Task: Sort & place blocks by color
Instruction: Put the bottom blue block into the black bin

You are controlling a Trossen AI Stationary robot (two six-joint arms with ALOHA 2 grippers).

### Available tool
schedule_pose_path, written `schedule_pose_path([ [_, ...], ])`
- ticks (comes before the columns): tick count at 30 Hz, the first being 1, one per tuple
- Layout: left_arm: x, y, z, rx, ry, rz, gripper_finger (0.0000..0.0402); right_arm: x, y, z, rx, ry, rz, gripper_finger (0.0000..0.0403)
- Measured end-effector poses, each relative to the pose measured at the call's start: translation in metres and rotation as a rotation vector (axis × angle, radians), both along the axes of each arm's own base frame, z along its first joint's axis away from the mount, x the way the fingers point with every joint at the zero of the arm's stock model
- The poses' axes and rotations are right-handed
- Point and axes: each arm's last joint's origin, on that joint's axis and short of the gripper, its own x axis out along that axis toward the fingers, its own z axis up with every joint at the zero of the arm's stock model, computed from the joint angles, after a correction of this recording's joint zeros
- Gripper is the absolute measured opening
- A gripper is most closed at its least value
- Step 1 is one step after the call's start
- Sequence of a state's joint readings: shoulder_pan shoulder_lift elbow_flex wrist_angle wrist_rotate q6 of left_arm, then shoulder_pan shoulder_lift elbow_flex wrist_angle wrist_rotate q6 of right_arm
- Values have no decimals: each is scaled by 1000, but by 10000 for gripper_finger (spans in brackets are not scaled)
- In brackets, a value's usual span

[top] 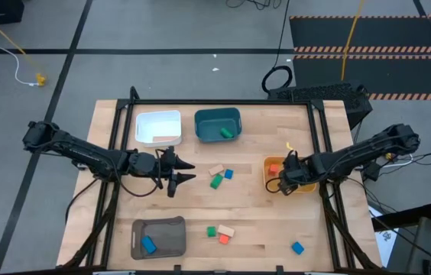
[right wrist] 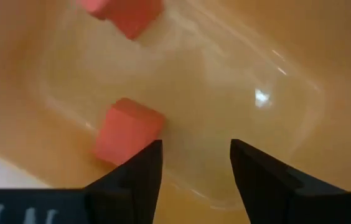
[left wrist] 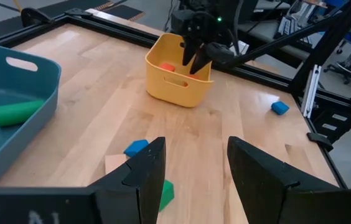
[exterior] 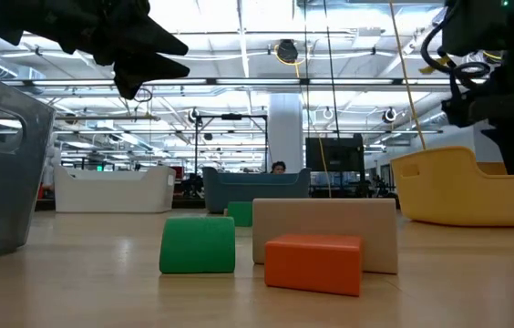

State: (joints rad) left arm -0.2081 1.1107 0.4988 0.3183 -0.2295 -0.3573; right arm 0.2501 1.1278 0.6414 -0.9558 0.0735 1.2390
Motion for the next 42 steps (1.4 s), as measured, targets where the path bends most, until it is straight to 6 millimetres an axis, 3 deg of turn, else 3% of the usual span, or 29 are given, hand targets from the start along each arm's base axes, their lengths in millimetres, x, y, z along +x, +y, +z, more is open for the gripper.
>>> schedule_pose_path([
  [4,0,0,0,-11,0,4,175,0,0,1,3,-15,-9,150],
  [8,0,0,0,-17,0,6,175,4,1,1,11,-56,17,95],
  [13,0,0,0,-22,-1,7,175,18,4,4,36,-199,78,57],
  [20,0,0,0,-29,-1,9,175,45,11,17,76,-514,156,87],
  [28,0,0,0,-32,-1,10,175,68,17,49,99,-932,221,134],
  [34,0,0,0,-32,-1,10,175,72,17,63,28,-1071,281,149],
  [42,0,0,0,-41,2,13,175,81,20,66,50,-1162,277,164],
])
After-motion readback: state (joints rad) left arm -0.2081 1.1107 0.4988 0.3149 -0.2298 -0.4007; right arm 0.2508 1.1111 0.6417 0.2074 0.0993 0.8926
